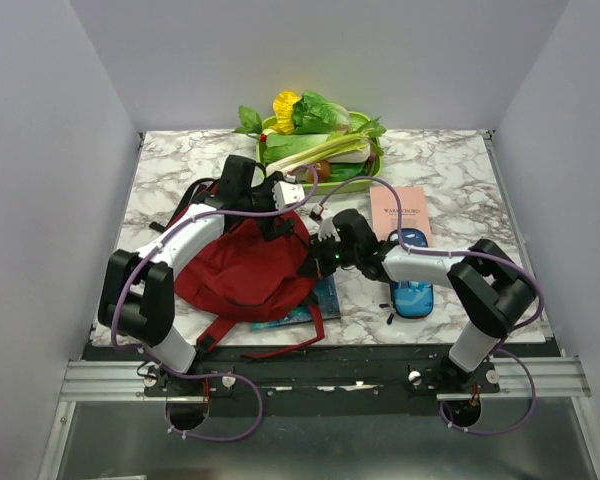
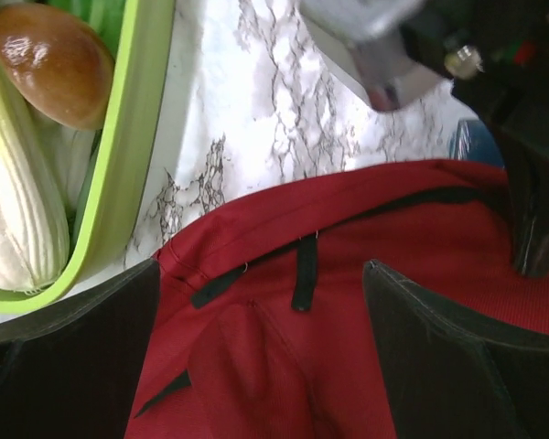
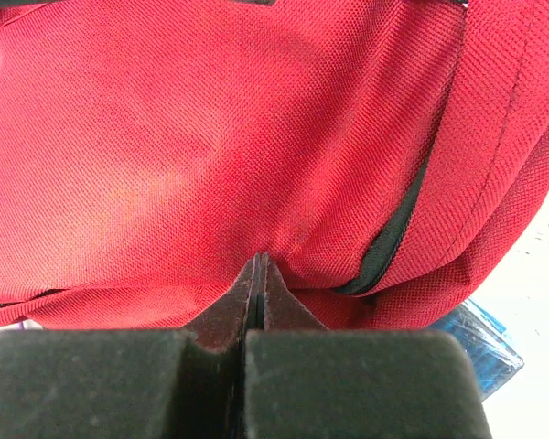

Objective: Pack the student bag
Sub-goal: Unzip the student bag at the center of the board.

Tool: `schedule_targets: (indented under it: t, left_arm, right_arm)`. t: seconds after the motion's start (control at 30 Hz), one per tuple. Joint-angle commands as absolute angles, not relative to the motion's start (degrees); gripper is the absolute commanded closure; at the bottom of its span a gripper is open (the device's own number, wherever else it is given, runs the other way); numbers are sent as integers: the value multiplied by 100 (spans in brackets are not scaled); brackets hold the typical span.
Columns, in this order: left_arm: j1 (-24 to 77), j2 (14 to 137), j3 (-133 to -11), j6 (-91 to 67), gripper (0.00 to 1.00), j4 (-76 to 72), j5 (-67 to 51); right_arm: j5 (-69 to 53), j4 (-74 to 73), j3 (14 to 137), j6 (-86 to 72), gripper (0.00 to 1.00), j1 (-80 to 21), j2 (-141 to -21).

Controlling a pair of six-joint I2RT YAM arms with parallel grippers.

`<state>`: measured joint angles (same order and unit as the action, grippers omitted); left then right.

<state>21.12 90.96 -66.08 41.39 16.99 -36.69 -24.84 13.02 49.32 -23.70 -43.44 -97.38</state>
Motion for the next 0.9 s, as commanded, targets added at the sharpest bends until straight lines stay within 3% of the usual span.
schedule_targets:
  t: [0.0, 0.1, 0.47, 0.7, 0.87]
  left_arm:
    - [2127, 9158, -6557, 5255, 6, 2206, -3648]
    - [2127, 9386, -6618, 5431, 14, 2345, -3402]
    - [2171, 10309, -7567, 5747, 18, 3032, -3445]
    - [2250, 10354, -7691, 6266, 40, 3672, -3463]
    - [2250, 9801, -7164, 6504, 39, 3788, -3541]
  right_arm:
    - [-2531, 1546, 4720, -2522, 99, -4403, -9809]
    - [-2610, 1652, 4658, -2584, 99, -4403, -9791]
    - [-2654, 1635, 4623, -2549, 99, -4403, -9730]
    - [-2593, 1591, 4579, -2514, 99, -4403, -9703]
    - [-2575, 1556, 4623, -2479, 99, -4403, -9712]
